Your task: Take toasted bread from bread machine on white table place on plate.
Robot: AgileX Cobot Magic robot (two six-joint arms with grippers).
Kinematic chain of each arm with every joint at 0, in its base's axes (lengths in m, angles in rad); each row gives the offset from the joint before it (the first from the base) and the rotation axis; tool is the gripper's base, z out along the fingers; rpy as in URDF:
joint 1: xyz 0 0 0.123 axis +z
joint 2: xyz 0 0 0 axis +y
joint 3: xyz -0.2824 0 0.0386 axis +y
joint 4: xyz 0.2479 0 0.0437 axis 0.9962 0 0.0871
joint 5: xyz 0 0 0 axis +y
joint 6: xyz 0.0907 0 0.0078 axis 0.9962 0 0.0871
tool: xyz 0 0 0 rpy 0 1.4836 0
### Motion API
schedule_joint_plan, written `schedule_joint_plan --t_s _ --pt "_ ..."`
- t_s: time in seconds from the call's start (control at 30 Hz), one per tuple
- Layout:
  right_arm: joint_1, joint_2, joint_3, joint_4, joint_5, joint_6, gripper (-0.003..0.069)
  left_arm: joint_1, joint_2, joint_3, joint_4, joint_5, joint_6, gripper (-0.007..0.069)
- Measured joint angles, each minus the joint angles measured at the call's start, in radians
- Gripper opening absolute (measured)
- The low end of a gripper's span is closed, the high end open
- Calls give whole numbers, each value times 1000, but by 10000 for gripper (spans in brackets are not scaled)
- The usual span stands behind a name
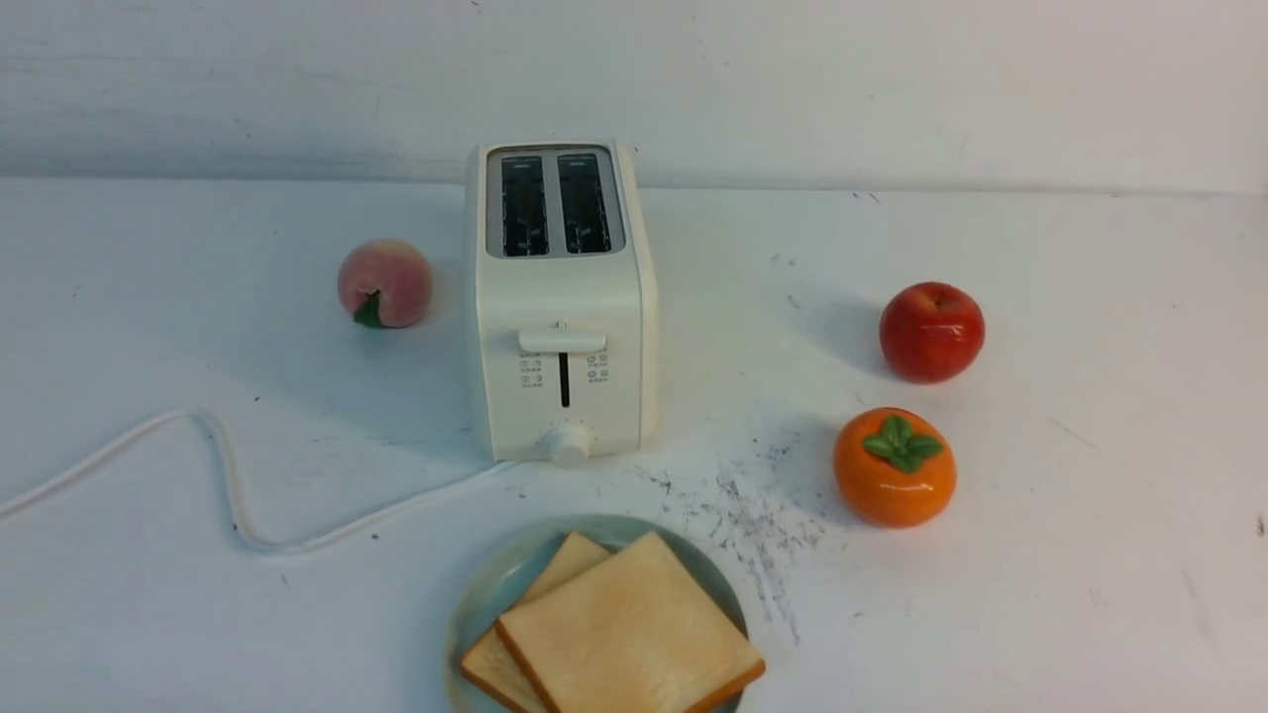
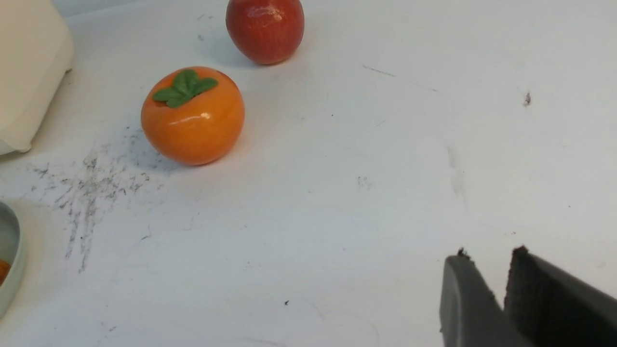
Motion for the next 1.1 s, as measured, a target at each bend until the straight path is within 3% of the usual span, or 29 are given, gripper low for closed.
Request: schedule_joint_plan --t_s 1.1 --pt "-1 0 0 0 0 0 183 -16 0 0 -4 -7 -7 20"
